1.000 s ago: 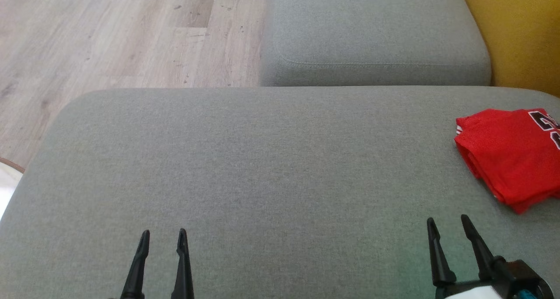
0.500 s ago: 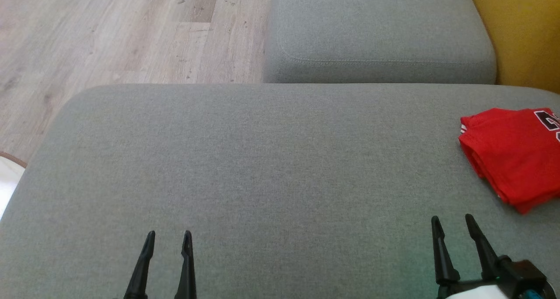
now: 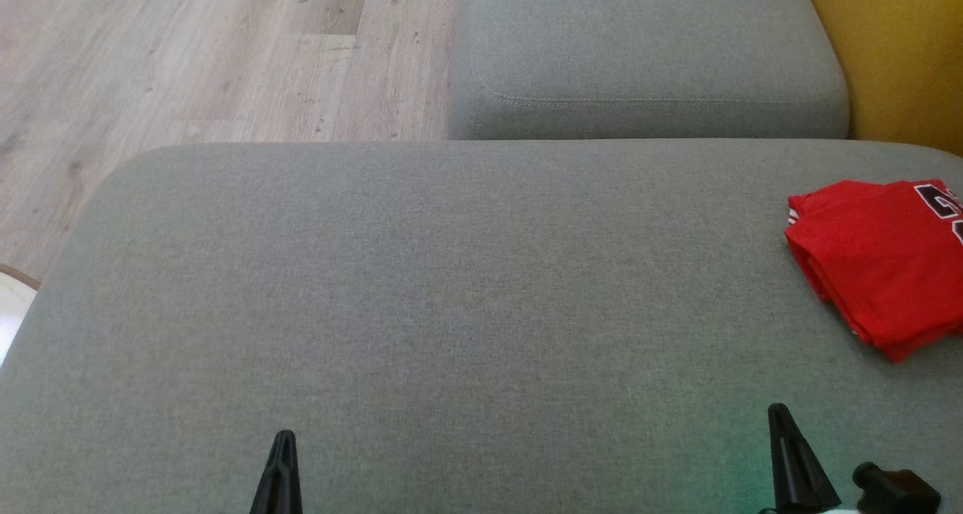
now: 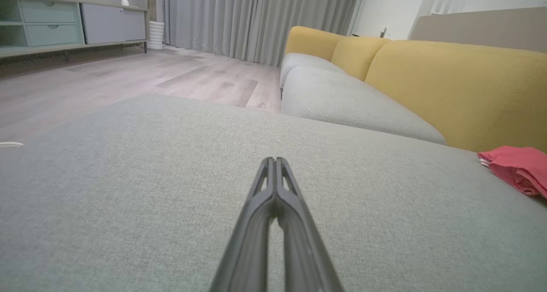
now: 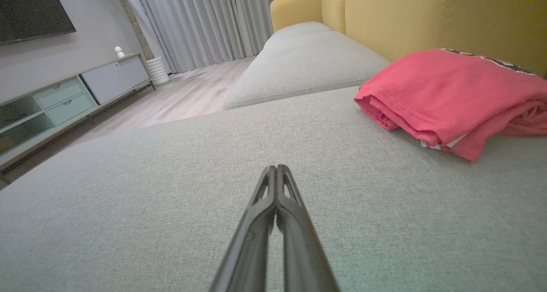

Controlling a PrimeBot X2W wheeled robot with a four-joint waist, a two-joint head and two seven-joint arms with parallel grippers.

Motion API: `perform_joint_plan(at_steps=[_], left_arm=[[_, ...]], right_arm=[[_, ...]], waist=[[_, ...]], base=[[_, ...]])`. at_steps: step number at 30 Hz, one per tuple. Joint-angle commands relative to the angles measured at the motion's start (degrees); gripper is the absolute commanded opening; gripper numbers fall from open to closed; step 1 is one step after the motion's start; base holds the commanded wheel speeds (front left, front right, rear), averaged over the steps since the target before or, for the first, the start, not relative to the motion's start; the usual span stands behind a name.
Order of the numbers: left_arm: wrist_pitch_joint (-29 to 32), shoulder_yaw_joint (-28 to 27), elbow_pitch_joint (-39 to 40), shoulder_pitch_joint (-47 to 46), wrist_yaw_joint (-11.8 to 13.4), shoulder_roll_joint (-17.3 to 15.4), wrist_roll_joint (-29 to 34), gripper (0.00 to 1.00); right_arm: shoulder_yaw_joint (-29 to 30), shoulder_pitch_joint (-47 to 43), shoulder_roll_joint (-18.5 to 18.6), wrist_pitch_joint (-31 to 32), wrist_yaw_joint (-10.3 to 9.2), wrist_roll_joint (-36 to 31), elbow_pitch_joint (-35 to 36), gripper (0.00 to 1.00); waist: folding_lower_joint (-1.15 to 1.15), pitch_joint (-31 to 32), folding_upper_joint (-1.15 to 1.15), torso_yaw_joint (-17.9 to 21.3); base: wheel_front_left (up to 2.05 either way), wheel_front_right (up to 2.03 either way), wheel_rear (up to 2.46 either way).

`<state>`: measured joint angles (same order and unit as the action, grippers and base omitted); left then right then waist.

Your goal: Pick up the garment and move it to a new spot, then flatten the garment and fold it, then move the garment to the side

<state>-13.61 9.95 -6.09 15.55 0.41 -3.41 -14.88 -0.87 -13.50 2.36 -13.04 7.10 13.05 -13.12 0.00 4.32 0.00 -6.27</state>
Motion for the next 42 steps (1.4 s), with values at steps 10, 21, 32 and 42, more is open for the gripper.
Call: perform_joint_plan(at_steps=[10,21,32,42], left_arm=[[1.4,-1.4,0.5,-3.8,-1.1,-0.6,-8.0,0.00],[2.9,-2.3,-0.6,-5.8,-1.9,-0.9,-15.7,0.00],[4.4,-3.4,-1.3,-7.6,-2.6,-1.1,-23.4,0.00],[5.9,-4.5,-2.0,-9.2,-3.2,-1.3,-30.2,0.00]], right_arm=[[0.5,3.8,0.6,1.4,0.06,8.0,1.4,0.00],[0.9,5.4,0.8,3.1,0.09,15.7,1.2,0.00],[1.4,7.1,1.0,4.7,0.13,23.4,0.9,0.00],[1.8,8.5,1.1,6.3,0.16,30.2,0.7,0.00]], waist=[[0.00,-0.4,0.00,0.6],[0.00,-0.8,0.00,1.1],[0.00,-1.2,0.00,1.7],[0.00,-1.6,0.00,2.3]], base=[[0.00,0.00,0.00],[0.00,0.00,0.00],[0.00,0.00,0.00],[0.00,0.00,0.00]])
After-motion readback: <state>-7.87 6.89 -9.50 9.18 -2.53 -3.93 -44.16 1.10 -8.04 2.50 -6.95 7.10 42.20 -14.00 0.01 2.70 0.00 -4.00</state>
